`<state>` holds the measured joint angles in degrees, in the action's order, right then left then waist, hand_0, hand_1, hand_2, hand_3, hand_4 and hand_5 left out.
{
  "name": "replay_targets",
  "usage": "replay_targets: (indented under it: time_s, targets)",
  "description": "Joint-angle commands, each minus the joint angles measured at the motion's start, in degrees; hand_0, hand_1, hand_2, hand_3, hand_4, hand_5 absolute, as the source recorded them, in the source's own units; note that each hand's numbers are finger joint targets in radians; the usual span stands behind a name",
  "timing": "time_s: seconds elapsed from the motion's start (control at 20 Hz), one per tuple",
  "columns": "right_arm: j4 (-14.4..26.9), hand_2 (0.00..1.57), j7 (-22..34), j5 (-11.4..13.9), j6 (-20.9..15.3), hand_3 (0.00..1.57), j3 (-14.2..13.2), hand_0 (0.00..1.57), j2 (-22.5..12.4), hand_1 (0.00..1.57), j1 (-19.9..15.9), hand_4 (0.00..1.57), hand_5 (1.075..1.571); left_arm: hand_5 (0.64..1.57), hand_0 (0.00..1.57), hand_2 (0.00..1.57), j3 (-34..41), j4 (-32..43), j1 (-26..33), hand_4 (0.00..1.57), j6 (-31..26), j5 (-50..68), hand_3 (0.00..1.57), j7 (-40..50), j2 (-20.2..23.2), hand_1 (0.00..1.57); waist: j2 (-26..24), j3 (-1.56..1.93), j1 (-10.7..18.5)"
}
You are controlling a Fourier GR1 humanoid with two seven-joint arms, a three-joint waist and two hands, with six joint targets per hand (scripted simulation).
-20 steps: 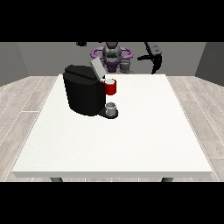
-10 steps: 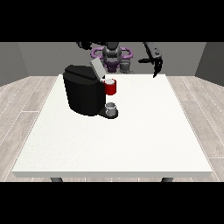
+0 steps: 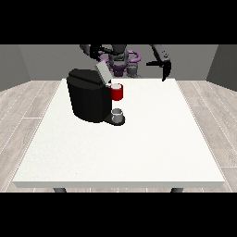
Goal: Insert the coffee pod into the coffee machine and close the lid
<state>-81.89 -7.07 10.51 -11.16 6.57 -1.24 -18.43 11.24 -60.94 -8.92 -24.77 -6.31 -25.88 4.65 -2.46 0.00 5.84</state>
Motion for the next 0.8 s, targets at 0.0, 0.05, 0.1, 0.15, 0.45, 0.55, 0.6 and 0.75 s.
replay_targets:
  time_s: [0.0, 0.05, 0.1, 0.15, 0.45, 0.55, 0.6, 0.75]
  targets:
    - [2.3, 0.00, 1.7, -0.3, 0.7, 0.00, -2.7, 0.00, 0.0, 0.00, -4.2, 0.33, 1.571, 1.571, 0.00, 0.00, -0.4, -2.4, 1.7, 0.23, 1.2, 0.4, 0.00, -2.3, 1.0, 0.00, 1.7, 0.00, -0.9]
    - [5.6, 0.00, 2.0, 0.6, -3.2, 0.00, -3.6, 0.00, 1.2, 0.00, -7.0, 0.35, 1.571, 1.571, 0.00, 0.00, -2.8, -5.9, -0.1, 0.32, 1.3, 0.0, 0.00, 3.4, -1.5, 0.00, 1.8, 0.01, 2.1]
    - [7.7, 0.00, -2.1, 0.8, -2.8, 0.00, -4.3, 0.00, 0.7, 0.00, -5.8, 0.39, 1.571, 1.571, 0.00, 0.00, -2.0, -5.2, 1.8, 0.36, 0.0, 0.3, 0.00, -1.8, 0.2, 0.00, 3.9, 0.01, 2.2]
    - [6.4, 0.00, 1.0, -1.4, -0.3, 0.00, -6.5, 0.00, -1.9, 0.00, -6.7, 0.41, 1.571, 1.571, 0.00, 0.00, 0.4, -4.6, 2.0, 0.28, -4.7, 2.6, 0.00, -1.3, 4.8, 0.00, 3.3, 0.00, 2.1]
    - [13.4, 0.00, -2.2, -1.7, -0.2, 0.00, -8.9, 0.00, -2.3, 0.00, -10.4, 0.41, 1.571, 1.571, 0.00, 0.00, -1.4, -7.8, 5.1, 0.34, -1.1, 2.2, 0.00, -0.5, 2.3, 0.00, 4.6, 0.00, 1.9]
    - [14.1, 0.00, -0.9, -3.0, 1.7, 0.00, -10.0, 0.00, -3.3, 0.00, -13.9, 0.45, 1.571, 1.571, 0.00, 0.00, -0.8, -6.2, 1.9, 0.30, 0.0, 3.3, 0.00, 0.7, 1.5, 0.00, 5.9, 0.00, 0.7]
    - [15.5, 0.00, -1.9, -2.5, 0.7, 0.00, -10.8, 0.00, -3.7, 0.00, -12.8, 0.46, 1.571, 1.571, 0.00, 0.00, -1.1, -8.9, 5.3, 0.31, -3.3, 4.4, 0.00, 0.1, 3.0, 0.00, 4.6, 0.00, 2.2]
    - [18.4, 0.00, -5.6, -2.7, -0.4, 0.00, -11.9, 0.00, -3.6, 0.00, -15.4, 0.42, 1.571, 1.571, 0.00, 0.00, 1.1, -8.3, -1.8, 0.33, -2.5, 6.6, 0.00, 3.3, 4.0, 0.00, 9.3, 0.01, 2.1]
